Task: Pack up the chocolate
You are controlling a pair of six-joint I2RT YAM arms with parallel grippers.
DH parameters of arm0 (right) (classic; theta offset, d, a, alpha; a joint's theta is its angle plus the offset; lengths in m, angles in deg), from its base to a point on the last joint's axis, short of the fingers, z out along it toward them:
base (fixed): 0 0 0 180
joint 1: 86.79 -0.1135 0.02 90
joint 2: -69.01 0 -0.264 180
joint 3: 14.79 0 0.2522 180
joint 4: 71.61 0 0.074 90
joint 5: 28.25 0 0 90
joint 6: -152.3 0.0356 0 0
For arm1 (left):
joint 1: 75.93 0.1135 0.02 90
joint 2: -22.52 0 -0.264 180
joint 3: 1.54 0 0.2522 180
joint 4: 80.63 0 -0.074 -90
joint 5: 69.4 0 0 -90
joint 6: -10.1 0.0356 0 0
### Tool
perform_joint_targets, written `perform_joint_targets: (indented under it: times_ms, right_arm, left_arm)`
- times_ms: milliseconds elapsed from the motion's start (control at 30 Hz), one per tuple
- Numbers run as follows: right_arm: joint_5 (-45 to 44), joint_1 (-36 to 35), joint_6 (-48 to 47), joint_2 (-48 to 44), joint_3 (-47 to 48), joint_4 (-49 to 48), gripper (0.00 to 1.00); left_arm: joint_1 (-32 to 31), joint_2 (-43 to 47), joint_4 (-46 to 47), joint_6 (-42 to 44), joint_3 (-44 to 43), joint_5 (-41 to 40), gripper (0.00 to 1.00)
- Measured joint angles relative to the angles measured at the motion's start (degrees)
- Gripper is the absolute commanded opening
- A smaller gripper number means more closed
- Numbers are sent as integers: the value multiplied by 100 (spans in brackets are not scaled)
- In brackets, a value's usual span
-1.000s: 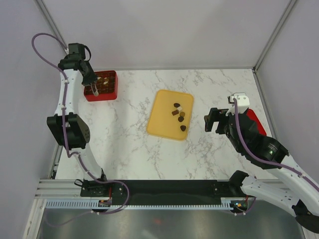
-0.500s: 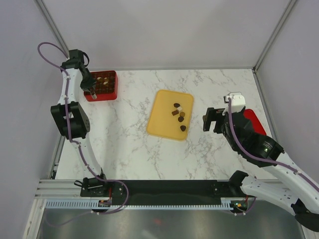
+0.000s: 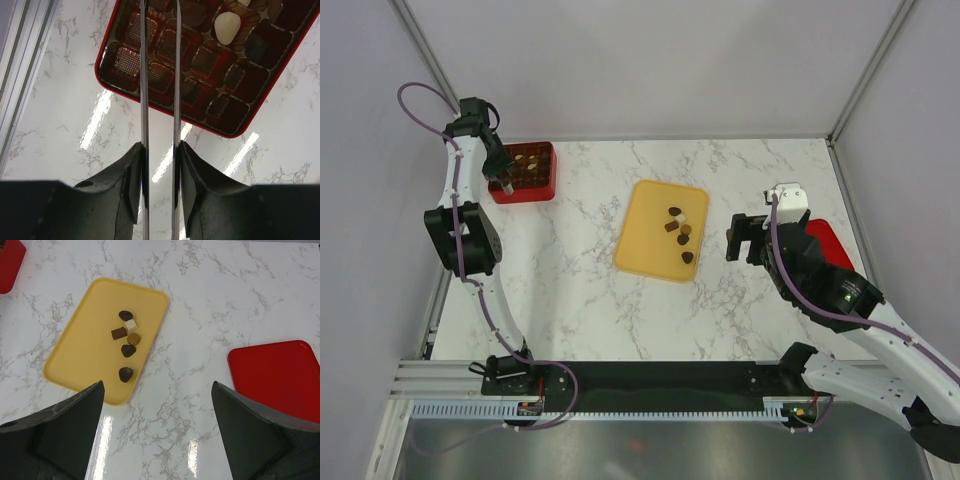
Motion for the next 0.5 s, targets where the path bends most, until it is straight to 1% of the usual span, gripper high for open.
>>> perform_joint_targets:
  times_ms: [300,500]
  right_arm:
    - [-9,0,-33,-87,0,-9,96]
    - [-11,0,-28,-208,0,0,96]
  left_arm:
    - [0,0,0,13,20,0,47]
    - [-2,11,2,52,22,2,48]
